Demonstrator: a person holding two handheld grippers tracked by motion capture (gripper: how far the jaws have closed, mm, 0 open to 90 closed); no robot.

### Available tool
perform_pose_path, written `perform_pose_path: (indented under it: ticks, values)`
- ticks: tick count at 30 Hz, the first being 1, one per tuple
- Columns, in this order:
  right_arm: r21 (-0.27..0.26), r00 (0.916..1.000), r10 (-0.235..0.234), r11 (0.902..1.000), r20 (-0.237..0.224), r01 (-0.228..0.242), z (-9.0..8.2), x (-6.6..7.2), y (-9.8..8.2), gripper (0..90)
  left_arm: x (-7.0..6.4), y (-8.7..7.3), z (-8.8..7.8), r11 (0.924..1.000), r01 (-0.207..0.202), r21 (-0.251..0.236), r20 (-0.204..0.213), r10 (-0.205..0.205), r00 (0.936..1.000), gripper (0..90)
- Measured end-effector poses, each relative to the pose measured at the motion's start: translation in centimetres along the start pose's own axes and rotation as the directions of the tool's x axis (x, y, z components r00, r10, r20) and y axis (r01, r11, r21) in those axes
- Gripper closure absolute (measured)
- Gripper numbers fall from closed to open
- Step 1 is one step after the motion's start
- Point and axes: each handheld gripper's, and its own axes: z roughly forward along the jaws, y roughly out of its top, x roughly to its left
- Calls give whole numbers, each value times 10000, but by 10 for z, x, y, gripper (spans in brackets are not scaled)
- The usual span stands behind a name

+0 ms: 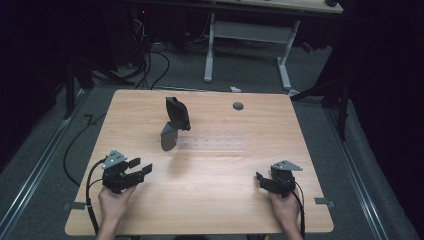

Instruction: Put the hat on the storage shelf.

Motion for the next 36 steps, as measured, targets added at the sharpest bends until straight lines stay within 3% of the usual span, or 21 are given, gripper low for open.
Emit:
perform_pose_path:
  ticks: [13,21,27,36]
  values:
    - [0,10000,-4,10000,0,4,0,0,0,352,0,-23,12,9981,-201,583,-139,210,9997,430]
    - [8,10000,1,10000,6,-1,0,0,0,351,0,-35,21,9960,-527,723,-310,551,9980,426]
    - [10,10000,-1,10000,7,1,0,0,0,351,0,-46,27,9915,-965,875,-517,1013,9935,423]
    - [7,10000,0,10000,-3,0,0,1,0,349,-1,-57,33,9871,-1315,918,-769,1387,9873,418]
